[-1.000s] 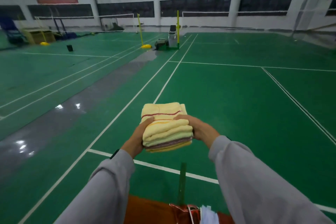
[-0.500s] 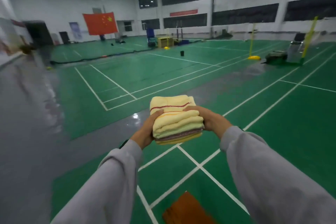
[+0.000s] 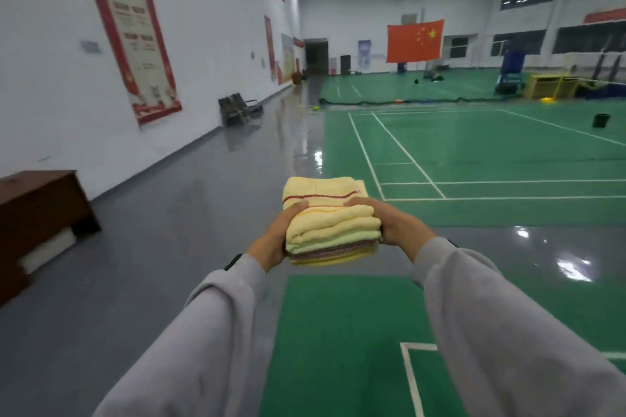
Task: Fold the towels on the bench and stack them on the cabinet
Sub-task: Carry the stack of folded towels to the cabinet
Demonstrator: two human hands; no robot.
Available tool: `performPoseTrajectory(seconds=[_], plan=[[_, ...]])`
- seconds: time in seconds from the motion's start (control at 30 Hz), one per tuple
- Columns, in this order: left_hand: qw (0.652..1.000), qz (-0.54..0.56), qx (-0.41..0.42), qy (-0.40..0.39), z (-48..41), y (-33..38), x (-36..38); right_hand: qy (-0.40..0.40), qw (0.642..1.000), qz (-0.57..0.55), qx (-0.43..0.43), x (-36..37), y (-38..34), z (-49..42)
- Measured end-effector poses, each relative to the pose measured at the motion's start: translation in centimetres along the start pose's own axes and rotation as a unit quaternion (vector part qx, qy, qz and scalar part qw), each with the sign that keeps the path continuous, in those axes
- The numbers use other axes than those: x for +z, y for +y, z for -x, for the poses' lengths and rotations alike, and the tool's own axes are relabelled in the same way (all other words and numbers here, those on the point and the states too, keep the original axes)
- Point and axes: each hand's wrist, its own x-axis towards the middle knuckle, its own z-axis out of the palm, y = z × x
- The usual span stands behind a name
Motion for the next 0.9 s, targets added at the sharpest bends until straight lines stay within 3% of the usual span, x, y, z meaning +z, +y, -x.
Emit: performPoseTrajectory(seconds=[0.2, 0.43, 0.9], plan=[[0.991, 0.039, 0.015, 0.123, 2.2, 2.5, -15.6, -0.121, 0.992, 0.032, 0.010, 14.4, -2.6, -11.2], [0.971, 0.059, 0.024, 0.231, 6.4, 4.9, -28.6, -0.219, 0.972, 0.082, 0.020, 29.2, -4.3, -19.6], [0.925, 0.112, 0.044, 0.360, 8.2, 7.1, -50.8, -0.371, 0.922, 0.096, 0.052, 51.5, -6.6, -33.1]])
